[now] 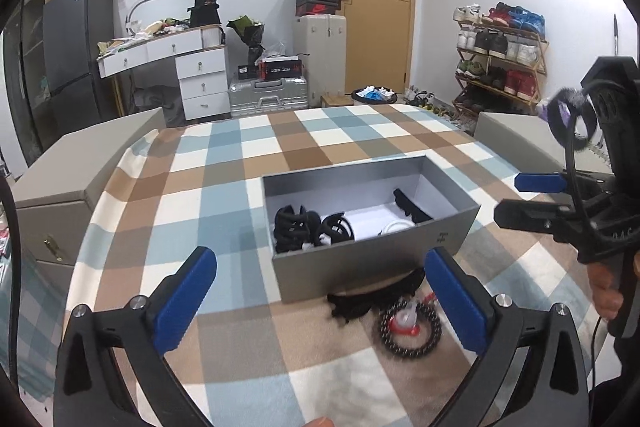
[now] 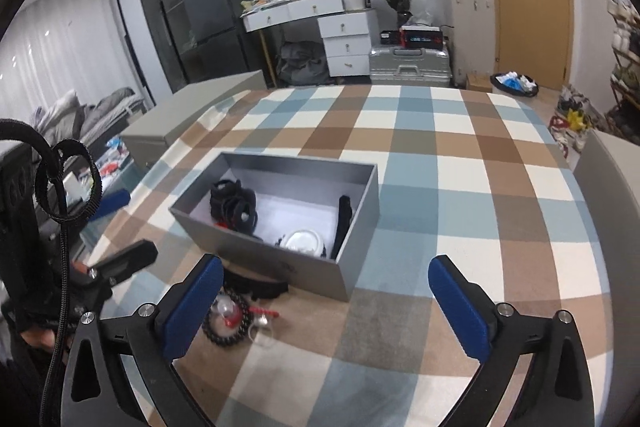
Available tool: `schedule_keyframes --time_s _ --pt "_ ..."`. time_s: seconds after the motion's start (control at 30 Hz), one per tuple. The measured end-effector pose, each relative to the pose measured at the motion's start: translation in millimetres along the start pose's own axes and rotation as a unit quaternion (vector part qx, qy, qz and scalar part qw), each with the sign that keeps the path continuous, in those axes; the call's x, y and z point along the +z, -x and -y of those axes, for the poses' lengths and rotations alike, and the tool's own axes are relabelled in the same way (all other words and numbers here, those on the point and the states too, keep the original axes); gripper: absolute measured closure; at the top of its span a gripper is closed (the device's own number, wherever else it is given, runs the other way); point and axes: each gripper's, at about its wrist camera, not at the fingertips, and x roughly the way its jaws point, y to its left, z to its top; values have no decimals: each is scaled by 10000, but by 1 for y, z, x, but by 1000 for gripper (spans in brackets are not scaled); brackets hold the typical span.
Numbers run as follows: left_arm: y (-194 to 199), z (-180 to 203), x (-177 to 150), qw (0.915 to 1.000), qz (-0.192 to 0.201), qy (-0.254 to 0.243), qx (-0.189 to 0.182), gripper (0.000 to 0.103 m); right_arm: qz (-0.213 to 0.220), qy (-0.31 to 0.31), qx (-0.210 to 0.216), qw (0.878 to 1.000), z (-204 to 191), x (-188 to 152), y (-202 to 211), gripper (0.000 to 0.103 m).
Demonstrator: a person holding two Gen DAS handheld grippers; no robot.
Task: Organize jewelry
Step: 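Withdraw both tools from the box back over the table, then grasp the small clear red-capped bottle with the right gripper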
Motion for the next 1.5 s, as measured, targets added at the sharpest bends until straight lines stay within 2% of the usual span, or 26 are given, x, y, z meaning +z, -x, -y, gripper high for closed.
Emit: schedule_keyframes --time_s 0.23,0.4,0.67,0.8,0.9,0.93,1.17,1.3,1.33,1.5 --pt "3 -7 -21 9997 -119 194 -7 1 -207 89 -38 9997 -4 -25 -6 0" --pt "-4 -1 -31 9994 -332 133 -3 1 -458 168 -68 9988 -12 -33 -20 0" --pt "-7 8 -39 9989 -442 -116 82 1 -540 366 -3 9979 -28 -38 -29 3" --pt "-6 4 -39 9989 -457 -17 65 1 -614 330 136 9975 -29 -38 -34 14" --pt "-6 1 -39 9988 -482 86 5 1 -689 278 441 9963 -29 -39 -37 31" --pt "-6 0 -39 9988 -486 112 -11 1 -714 259 500 9959 -29 -39 -39 33" --pt "-7 -3 -40 9983 -514 262 -57 1 -784 222 718 9941 -34 -42 -43 42" --pt "-6 -1 -40 9983 -520 257 -63 1 -789 218 818 9933 -36 -42 -43 51" --pt "-7 -2 -40 9983 -521 259 -60 1 -785 198 858 9930 -35 -42 -43 58" --pt "-7 -1 -40 9982 -532 266 -68 1 -849 -16 957 9918 -30 -40 -48 59"
